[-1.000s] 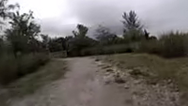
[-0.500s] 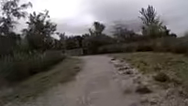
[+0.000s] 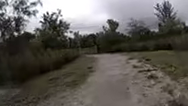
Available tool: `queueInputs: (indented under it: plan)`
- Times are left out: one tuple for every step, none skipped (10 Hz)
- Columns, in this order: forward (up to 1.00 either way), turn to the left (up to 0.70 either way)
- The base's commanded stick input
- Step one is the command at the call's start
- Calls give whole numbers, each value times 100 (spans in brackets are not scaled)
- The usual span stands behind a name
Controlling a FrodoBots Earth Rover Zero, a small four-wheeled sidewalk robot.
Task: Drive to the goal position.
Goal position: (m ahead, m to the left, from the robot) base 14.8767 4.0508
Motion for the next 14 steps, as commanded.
queueInputs:
  plan:
    - [70,0]
    - [70,0]
    - [70,0]
    - [70,0]
    - [70,0]
    - [70,0]
    - [70,0]
    - [70,0]
    - [70,0]
    - [70,0]
    - [70,0]
    - [70,0]
    - [70,0]
    - [70,0]
